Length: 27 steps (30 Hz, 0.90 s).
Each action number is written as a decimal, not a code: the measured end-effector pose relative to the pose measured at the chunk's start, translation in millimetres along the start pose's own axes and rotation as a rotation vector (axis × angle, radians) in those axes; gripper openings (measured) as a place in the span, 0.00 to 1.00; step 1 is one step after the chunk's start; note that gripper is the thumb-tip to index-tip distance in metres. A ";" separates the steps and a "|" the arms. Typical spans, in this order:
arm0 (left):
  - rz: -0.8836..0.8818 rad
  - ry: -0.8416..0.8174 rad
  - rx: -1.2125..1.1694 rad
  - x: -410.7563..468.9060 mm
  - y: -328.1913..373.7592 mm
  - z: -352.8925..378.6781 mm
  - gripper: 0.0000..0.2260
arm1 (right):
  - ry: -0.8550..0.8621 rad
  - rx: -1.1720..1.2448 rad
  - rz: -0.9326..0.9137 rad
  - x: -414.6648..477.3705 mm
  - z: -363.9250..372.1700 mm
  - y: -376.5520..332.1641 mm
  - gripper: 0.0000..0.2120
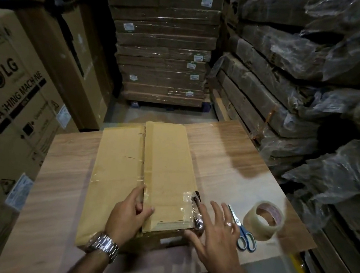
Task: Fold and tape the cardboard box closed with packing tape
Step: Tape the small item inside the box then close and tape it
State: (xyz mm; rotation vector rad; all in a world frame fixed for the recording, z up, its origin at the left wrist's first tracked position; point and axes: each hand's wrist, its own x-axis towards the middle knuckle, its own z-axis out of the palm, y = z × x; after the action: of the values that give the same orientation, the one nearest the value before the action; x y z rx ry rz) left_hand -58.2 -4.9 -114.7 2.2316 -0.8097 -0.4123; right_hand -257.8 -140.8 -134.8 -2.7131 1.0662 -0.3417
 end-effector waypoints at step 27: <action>-0.022 0.038 0.124 -12.9 -4.3 13.3 0.29 | -0.124 -0.118 0.085 39.4 27.3 -36.6 0.38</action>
State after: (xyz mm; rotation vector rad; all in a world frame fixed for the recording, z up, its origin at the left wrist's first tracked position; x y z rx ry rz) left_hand -72.7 -1.0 -126.4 2.3572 -0.8115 -0.3376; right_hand -198.5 -138.7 -145.4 -2.7385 1.1971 -0.0982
